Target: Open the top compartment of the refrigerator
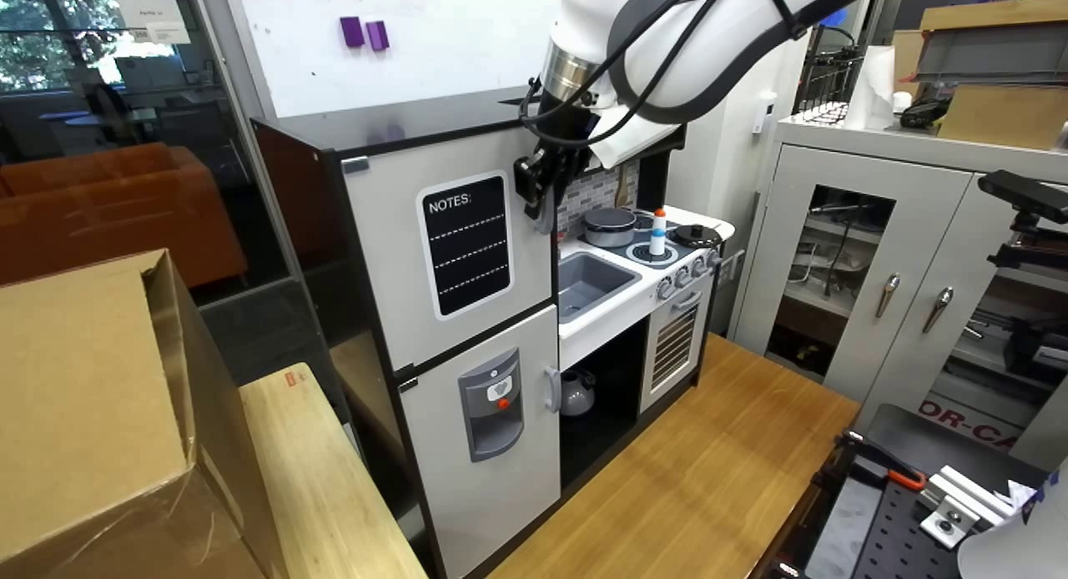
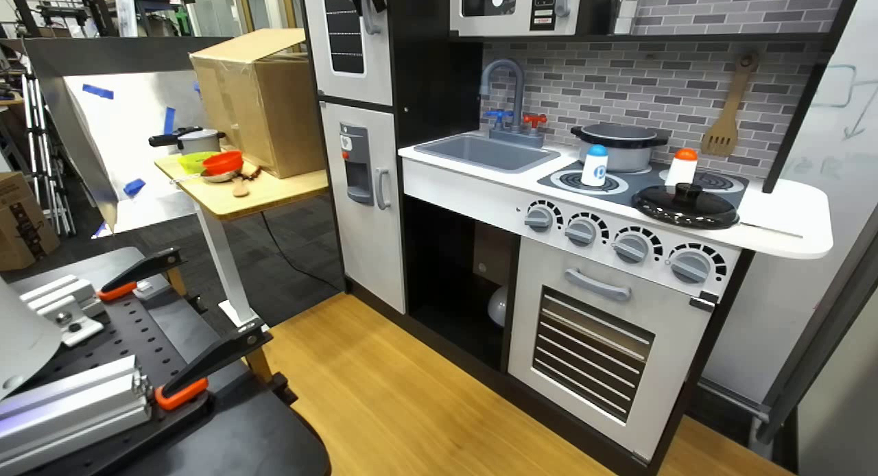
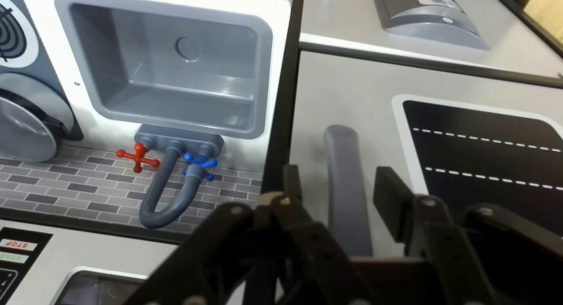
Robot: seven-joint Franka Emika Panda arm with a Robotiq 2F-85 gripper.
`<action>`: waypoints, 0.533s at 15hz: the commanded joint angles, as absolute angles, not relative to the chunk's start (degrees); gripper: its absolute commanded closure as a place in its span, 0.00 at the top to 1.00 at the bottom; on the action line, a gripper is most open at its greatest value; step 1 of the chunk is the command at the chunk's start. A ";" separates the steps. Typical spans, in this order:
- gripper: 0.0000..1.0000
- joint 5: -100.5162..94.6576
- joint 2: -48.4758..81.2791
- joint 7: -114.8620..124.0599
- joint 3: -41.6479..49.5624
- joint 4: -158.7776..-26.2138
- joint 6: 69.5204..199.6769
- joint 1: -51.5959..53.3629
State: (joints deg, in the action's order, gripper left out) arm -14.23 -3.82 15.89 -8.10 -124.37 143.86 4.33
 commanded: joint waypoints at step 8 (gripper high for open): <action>0.13 -16.63 -3.54 20.07 -7.54 -123.96 144.74 4.20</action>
